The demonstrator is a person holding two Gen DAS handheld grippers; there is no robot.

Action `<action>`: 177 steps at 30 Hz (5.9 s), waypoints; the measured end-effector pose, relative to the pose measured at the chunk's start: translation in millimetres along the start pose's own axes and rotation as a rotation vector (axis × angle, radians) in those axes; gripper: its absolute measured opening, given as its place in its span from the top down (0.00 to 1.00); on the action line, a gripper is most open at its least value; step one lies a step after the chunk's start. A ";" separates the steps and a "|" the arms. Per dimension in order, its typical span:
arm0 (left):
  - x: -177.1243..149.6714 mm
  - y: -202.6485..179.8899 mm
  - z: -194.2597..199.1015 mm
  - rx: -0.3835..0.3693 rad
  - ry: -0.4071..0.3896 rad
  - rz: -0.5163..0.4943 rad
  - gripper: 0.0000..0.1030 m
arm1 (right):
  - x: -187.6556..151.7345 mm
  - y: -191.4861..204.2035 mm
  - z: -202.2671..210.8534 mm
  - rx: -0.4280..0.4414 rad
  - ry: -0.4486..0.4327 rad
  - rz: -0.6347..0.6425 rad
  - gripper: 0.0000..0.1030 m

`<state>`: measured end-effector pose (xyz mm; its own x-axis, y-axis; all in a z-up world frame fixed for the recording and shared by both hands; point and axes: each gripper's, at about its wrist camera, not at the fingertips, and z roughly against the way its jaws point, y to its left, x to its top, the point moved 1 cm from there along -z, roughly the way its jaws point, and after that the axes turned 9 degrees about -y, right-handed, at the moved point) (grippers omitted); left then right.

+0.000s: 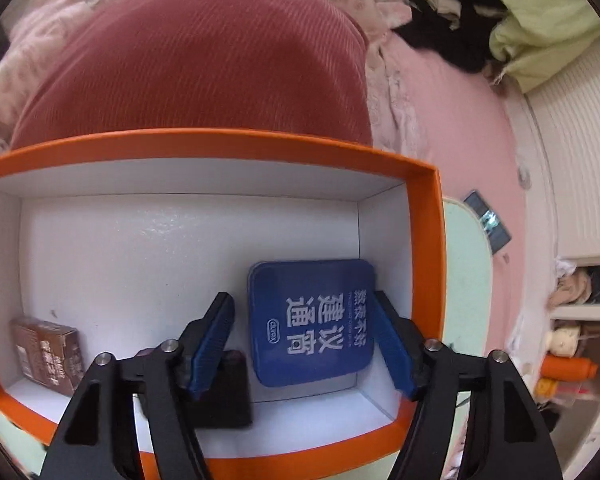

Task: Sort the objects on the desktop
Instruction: 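Close the right gripper on the blue printed tin inside the box, then lift the blue tin out and set it beside the fur ball, open right gripper, then reach into the orange box and grasp the black block with the left gripper, then carry the black block out and set it beside the plastic item, open left gripper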

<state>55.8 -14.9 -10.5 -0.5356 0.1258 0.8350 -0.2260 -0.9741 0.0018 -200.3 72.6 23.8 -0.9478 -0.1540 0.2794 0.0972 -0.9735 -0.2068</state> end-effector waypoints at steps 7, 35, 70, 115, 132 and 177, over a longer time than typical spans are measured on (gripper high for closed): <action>-0.5 1.1 0.7 -0.004 -0.001 0.005 0.00 | 6.0 -2.9 28.1 0.481 -0.029 -0.023 0.48; -7.7 6.2 -1.8 0.020 -0.019 0.016 0.00 | -19.9 -5.7 18.1 0.170 0.070 1.227 0.53; 7.2 10.6 -14.7 0.055 0.028 0.018 0.00 | -1.2 32.2 -16.3 0.208 0.148 1.172 0.22; 68.3 43.4 -2.4 0.033 -0.166 0.206 0.01 | -159.6 -68.8 69.1 0.611 -0.409 -0.133 0.23; 212.3 26.7 -136.7 -0.226 0.349 -0.011 0.31 | -216.5 -56.5 57.4 0.682 -0.483 -0.143 0.23; 192.9 20.1 -205.1 -0.194 0.572 0.005 0.35 | -216.9 -65.1 46.6 0.757 -0.438 -0.192 0.21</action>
<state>-219.0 28.3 37.8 -0.8777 0.2543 0.4062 -0.3374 -0.9298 -0.1469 13.1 161.5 20.4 -0.7823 0.1234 0.6105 0.2700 -0.8161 0.5110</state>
